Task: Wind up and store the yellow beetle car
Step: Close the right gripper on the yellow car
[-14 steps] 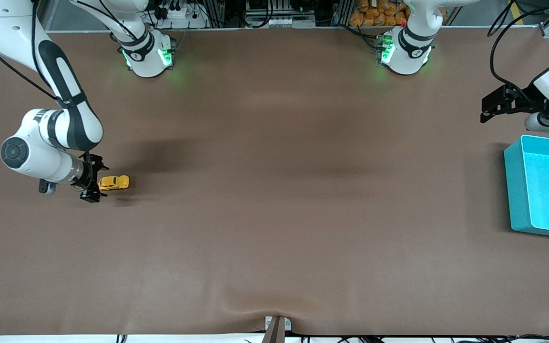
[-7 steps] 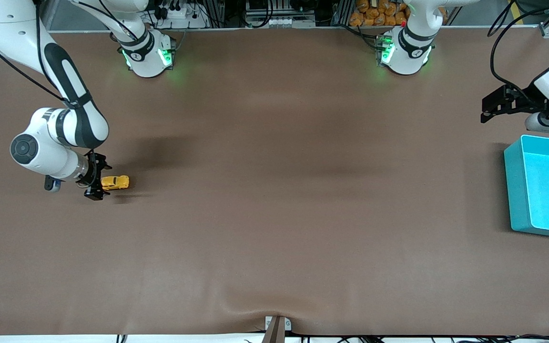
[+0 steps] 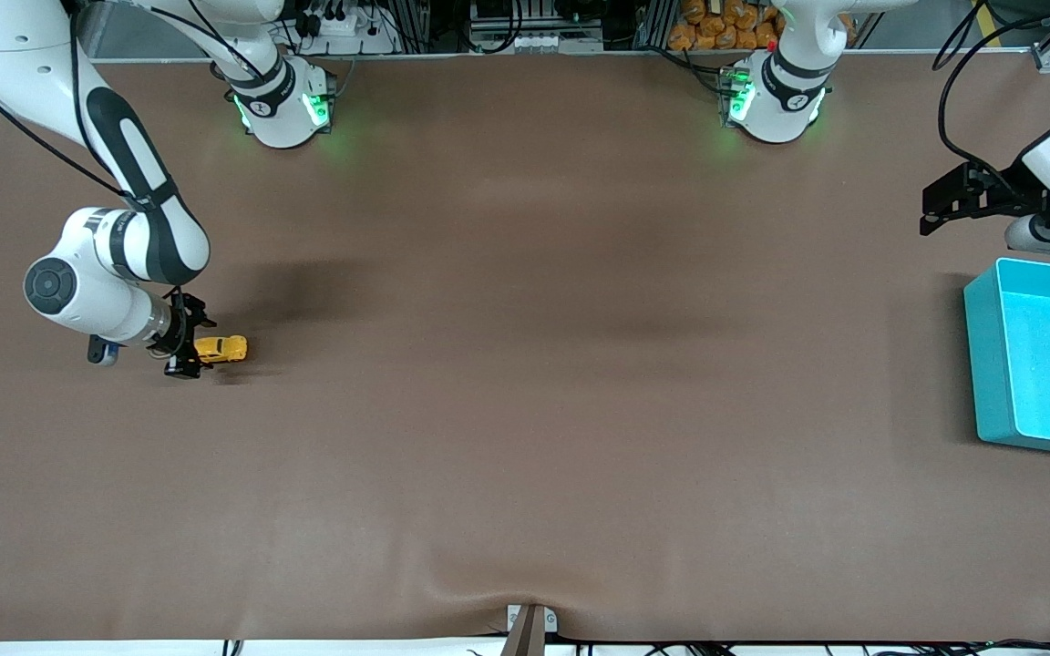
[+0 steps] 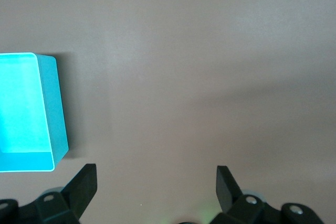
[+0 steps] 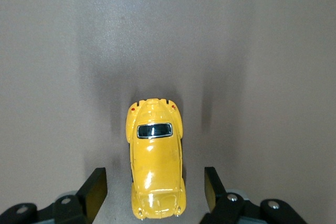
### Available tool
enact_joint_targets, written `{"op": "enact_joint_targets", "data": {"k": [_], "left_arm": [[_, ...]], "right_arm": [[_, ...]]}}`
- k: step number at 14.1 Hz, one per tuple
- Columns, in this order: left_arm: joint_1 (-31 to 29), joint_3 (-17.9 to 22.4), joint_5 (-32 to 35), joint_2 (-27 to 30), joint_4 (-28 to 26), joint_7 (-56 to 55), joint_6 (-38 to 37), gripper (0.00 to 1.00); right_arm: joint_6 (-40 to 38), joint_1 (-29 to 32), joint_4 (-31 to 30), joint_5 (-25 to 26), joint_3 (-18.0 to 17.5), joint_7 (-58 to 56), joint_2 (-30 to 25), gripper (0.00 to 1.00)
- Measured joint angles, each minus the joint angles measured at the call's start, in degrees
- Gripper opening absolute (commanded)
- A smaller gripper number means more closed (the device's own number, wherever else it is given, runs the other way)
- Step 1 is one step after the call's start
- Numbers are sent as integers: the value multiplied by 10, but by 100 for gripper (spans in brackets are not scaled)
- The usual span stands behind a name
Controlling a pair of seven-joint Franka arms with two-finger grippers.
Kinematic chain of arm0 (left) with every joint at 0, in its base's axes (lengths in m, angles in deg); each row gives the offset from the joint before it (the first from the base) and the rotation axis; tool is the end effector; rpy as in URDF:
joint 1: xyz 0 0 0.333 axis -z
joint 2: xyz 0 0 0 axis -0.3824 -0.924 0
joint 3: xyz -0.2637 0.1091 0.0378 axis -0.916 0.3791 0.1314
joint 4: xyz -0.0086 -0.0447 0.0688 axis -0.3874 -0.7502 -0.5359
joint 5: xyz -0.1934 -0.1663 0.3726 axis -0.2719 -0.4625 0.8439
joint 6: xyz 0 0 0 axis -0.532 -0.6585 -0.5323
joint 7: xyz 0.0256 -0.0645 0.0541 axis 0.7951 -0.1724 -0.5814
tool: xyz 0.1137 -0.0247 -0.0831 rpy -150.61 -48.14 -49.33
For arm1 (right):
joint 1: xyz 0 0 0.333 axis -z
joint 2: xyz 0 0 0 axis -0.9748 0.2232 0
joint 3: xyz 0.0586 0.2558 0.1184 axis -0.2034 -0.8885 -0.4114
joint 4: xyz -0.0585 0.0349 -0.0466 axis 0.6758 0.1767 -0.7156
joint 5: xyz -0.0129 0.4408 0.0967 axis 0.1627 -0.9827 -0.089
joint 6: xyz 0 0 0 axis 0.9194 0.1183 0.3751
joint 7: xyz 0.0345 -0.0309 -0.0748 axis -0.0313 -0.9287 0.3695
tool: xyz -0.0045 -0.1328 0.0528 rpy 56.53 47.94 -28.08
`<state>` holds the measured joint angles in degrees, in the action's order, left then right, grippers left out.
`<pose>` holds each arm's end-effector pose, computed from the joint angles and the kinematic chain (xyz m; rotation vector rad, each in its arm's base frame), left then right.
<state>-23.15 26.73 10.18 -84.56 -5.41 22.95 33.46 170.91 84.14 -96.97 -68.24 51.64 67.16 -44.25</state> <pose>0.6116 -0.0552 0.5779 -3.1241 0.3042 0.0616 0.5623 -0.0683 0.0919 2.2311 -2.1327 -0.1165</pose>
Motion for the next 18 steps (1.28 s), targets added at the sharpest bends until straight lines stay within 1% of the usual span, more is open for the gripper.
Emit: {"op": "enact_joint_targets", "data": {"k": [3,6,8,10,12,13,16,17,18], "left_arm": [[0,1,0,0,0,0,0,100],[-1,2,0,0,0,0,0,100],[-1,2,0,0,0,0,0,100],[-1,2,0,0,0,0,0,100],[-1,2,0,0,0,0,0,100],[-1,2,0,0,0,0,0,100],[-1,2,0,0,0,0,0,100],[-1,2,0,0,0,0,0,100],[-1,2,0,0,0,0,0,100]], "right_arm": [[0,0,-1,0,0,0,0,80],[2,0,-4,0,0,0,1,75],[8,0,-9,0,0,0,2,70],[12,0,-12,0,0,0,2,60],[13,1,-13,0,0,0,2,55],[13,1,-13,0,1,0,2,49],[14,2,-13,0,1,1,2,37],[15,3,-12,0,1,4,1,30],[15,3,-12,0,1,5,1,27]]}}
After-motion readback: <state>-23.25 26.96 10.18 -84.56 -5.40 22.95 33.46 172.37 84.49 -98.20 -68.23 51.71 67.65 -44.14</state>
